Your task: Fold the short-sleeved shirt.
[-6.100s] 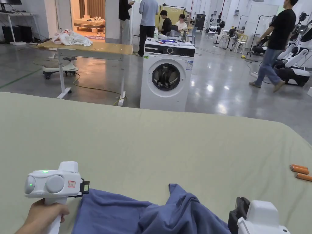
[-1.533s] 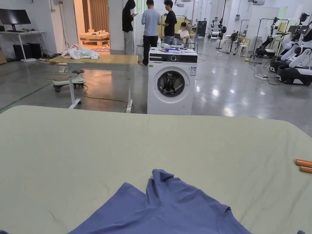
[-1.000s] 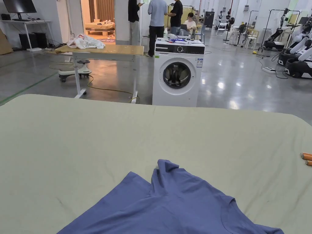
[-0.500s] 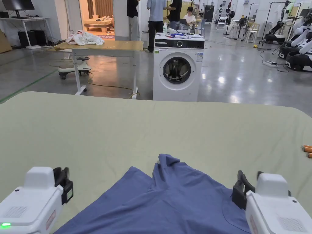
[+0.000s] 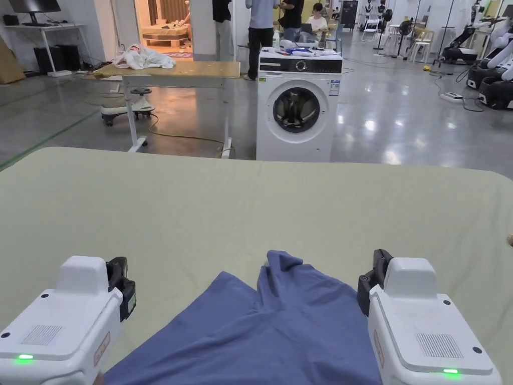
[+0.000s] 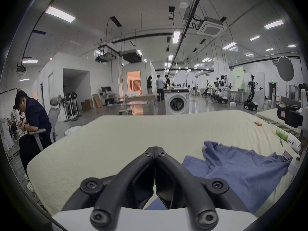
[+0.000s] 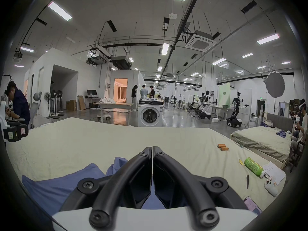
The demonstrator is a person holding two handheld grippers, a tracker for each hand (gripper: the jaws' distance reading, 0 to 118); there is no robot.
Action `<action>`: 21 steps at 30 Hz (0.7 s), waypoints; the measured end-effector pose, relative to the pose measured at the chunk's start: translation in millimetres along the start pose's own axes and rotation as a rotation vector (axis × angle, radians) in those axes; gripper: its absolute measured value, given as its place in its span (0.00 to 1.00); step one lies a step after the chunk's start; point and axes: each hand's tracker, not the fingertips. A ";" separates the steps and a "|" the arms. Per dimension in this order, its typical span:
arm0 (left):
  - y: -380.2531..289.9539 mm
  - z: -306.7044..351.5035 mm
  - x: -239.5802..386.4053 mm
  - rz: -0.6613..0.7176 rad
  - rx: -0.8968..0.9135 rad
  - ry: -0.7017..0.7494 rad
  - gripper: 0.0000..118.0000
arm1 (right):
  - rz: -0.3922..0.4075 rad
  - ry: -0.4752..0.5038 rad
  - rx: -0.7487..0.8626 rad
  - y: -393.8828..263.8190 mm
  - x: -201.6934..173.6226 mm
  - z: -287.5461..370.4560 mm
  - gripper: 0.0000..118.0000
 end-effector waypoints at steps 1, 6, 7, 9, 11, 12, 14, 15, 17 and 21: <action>-3.7 0.0 -9.6 0.005 -0.036 -0.001 0.00 | 0.005 0.002 -0.003 -2.3 0.2 -0.3 0.00; -27.1 7.0 -63.7 0.061 -0.199 0.031 0.00 | 0.016 0.010 -0.043 -13.8 1.3 -4.6 0.00; -32.3 9.7 -74.0 0.078 -0.233 0.037 0.00 | 0.017 0.013 -0.054 -16.7 1.4 -6.1 0.00; -42.2 12.5 -90.3 0.086 -0.303 0.029 0.00 | 0.016 0.018 -0.072 -20.9 0.2 -7.6 0.00; -53.0 14.1 -103.9 0.096 -0.372 0.022 0.00 | 0.021 0.023 -0.087 -25.0 -1.2 -9.9 0.00; -58.6 14.3 -111.1 0.114 -0.407 0.011 0.00 | 0.023 0.026 -0.093 -26.9 -2.0 -11.1 0.00; -68.5 13.7 -123.1 0.158 -0.444 0.010 0.00 | 0.030 0.033 -0.103 -30.3 -4.0 -12.4 0.00; -73.1 13.2 -126.5 0.178 -0.470 0.008 0.00 | 0.033 0.036 -0.109 -31.7 -5.0 -13.6 0.00; -81.3 10.9 -133.4 0.214 -0.505 0.032 0.00 | 0.034 0.043 -0.120 -34.0 -6.4 -15.6 0.00; -95.6 -0.5 -141.9 0.267 -0.595 0.052 0.34 | 0.043 0.050 -0.137 -36.5 -8.8 -17.8 0.00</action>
